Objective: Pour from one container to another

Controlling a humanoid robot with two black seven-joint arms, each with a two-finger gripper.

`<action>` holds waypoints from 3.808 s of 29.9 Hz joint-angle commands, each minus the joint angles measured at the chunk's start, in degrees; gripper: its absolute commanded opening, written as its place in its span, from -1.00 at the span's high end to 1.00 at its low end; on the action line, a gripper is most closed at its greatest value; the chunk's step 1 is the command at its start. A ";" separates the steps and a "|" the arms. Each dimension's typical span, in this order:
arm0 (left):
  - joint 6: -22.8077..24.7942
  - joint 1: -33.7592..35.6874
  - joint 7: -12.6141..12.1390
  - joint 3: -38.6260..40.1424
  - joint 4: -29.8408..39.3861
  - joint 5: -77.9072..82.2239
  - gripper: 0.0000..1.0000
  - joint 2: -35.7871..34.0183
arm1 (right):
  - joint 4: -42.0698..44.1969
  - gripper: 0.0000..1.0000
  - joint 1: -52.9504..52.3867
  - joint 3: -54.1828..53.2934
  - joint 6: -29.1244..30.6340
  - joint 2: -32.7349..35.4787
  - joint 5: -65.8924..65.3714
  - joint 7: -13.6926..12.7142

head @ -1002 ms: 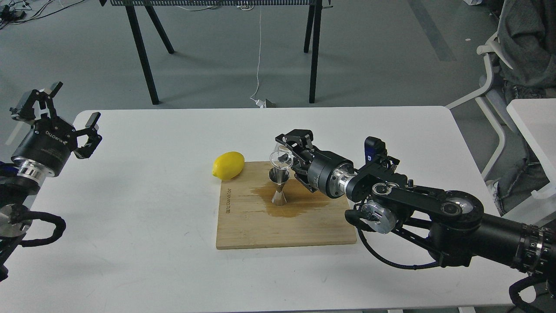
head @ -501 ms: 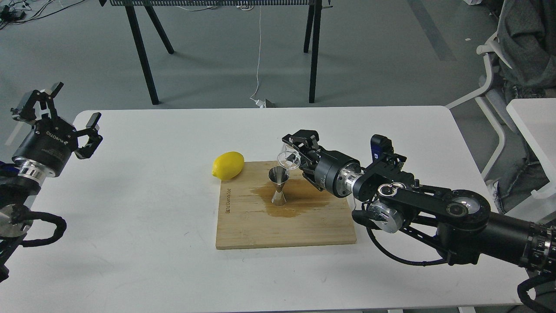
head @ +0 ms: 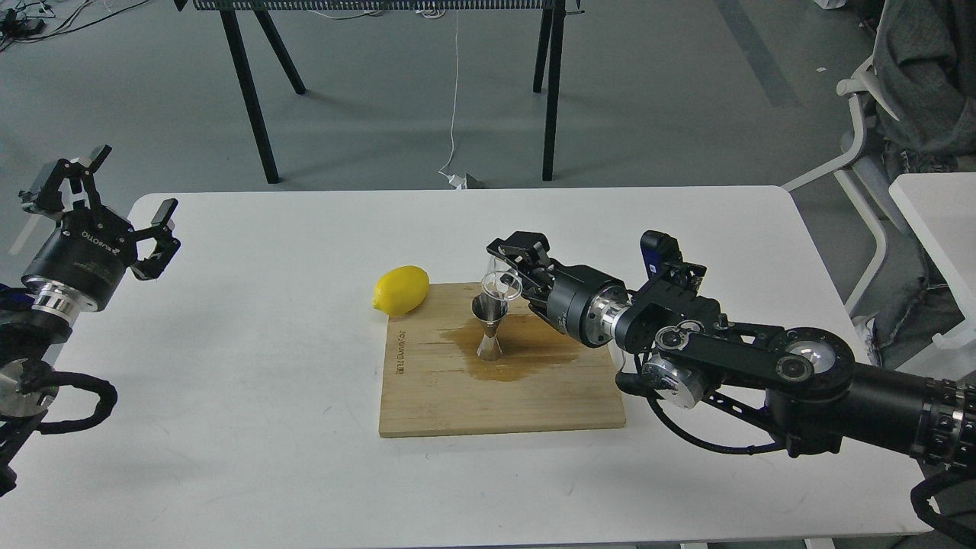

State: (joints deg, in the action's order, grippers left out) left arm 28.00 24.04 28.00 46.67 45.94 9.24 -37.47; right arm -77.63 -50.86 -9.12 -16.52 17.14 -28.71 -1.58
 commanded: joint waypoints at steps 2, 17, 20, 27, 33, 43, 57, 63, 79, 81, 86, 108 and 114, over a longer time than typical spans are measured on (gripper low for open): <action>0.00 0.04 0.00 0.00 -0.33 -0.01 -0.96 0.03 | 0.03 0.20 -1.00 1.65 -0.01 0.00 -0.12 0.00; 0.00 0.04 0.00 0.00 -0.77 -0.01 -0.97 0.21 | 2.84 0.20 -2.23 1.83 -0.01 -0.61 -0.91 0.09; 0.00 -0.05 0.00 0.00 -0.77 -0.01 -0.97 0.21 | 2.84 0.20 -2.14 1.83 -0.01 -0.61 -0.91 0.09; 0.00 -0.05 0.00 0.00 -1.64 -0.01 -0.97 0.73 | 3.37 0.20 -2.23 1.83 -0.01 -1.14 -0.82 0.09; 0.00 0.04 0.00 0.00 -2.79 -0.01 -0.97 0.82 | 3.37 0.20 -2.05 1.83 -0.01 -2.81 -0.74 0.18; 0.00 0.04 0.00 0.00 -3.05 -0.01 -0.97 0.82 | 3.54 0.20 -2.23 2.61 -0.01 -3.51 -1.52 0.35; 0.00 -0.05 0.00 0.00 -3.14 -0.01 -0.97 0.82 | 4.60 0.20 -4.42 5.34 -0.01 -3.69 -3.81 0.53; 0.00 -0.05 0.00 0.08 -3.58 -0.01 -0.97 0.82 | 4.77 0.20 -6.00 7.89 -0.01 -3.78 -3.99 0.62; 0.00 -0.05 0.00 0.00 -4.37 -0.01 -0.97 0.82 | 6.00 0.20 -8.55 11.40 -0.01 -5.62 -7.59 0.62; 0.00 -0.05 0.00 0.08 -4.37 -0.09 -0.97 0.82 | 5.92 0.20 -8.99 11.58 -0.09 -5.54 -7.59 0.62; 0.00 -0.05 0.00 0.08 -4.46 -0.09 -0.97 0.82 | 5.92 0.20 -9.17 11.67 -0.01 -5.19 -7.94 0.62; 0.00 -0.05 0.00 0.00 -4.37 -0.09 -0.97 0.82 | 5.91 0.20 -10.23 13.43 -0.01 -3.96 -10.06 0.44; 0.00 -0.05 0.00 0.00 -4.37 -0.09 -0.97 0.82 | 5.21 0.20 -7.86 7.38 0.08 -0.88 -2.52 0.18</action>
State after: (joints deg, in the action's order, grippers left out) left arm 28.00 23.99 28.00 46.67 41.56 9.17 -36.65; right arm -71.90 -60.44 2.15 -16.47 14.96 -36.13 -1.52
